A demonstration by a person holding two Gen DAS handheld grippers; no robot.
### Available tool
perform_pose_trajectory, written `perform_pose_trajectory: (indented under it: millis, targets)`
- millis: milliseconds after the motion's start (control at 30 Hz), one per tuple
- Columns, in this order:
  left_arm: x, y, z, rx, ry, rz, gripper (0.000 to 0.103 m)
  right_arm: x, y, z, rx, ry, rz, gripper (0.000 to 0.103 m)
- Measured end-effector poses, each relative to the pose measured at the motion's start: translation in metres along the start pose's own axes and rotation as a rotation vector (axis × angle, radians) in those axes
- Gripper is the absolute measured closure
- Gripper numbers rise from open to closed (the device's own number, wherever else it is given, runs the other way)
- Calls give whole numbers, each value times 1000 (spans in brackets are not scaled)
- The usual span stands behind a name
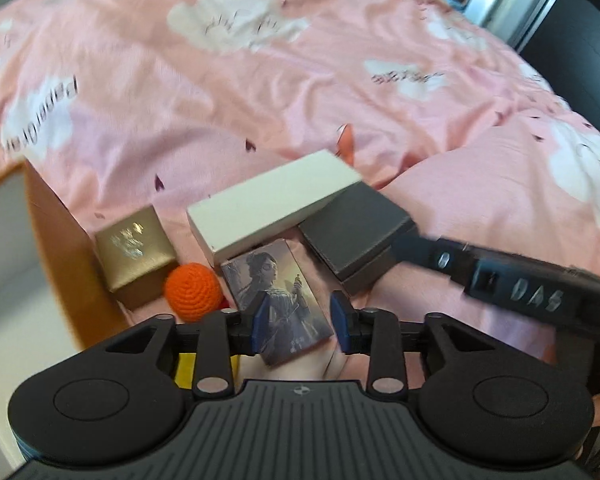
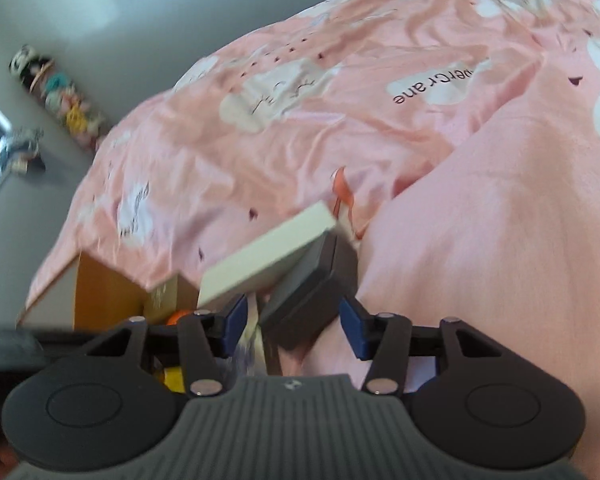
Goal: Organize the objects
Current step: 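Withdraw both tools from the box toward the remaining items, then grasp the photo card box with the left tool while the right grasps the black box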
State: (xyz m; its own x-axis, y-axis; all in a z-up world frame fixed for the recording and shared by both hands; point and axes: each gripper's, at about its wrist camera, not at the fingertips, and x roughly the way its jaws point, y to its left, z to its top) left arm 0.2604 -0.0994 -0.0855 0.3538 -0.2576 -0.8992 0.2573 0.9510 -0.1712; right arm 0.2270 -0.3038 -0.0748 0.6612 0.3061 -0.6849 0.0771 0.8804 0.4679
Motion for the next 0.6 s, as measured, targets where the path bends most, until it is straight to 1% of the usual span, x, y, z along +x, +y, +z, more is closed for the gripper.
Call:
perform_pose_trajectory:
  millis: [67,133,233,367,500,533,567,600]
  targets:
    - [13,3,2,-23,20,31,51,11,-7,8,24,12,9,49]
    - [23,6,2,-36,38,60,50,22,-12,14,38,29,17,48]
    - [36,12,3,-74,70,64,47,36,-18,18,42,60,16,48]
    - [51,12,3,-79,96,101,39,56,-33,18,72,109,20,49]
    - [59,15,3,-105,114,90,35,69,-45,17,78,137,46,49]
    - [62,17,2,-119,123,86,32,72,-48,16,84,143,56,49]
    - [65,18,2,-138,135,75,26,74,-51,16,93,149,67,49]
    - [69,20,1,-164,148,57,25,74,-53,16,101,153,76,49]
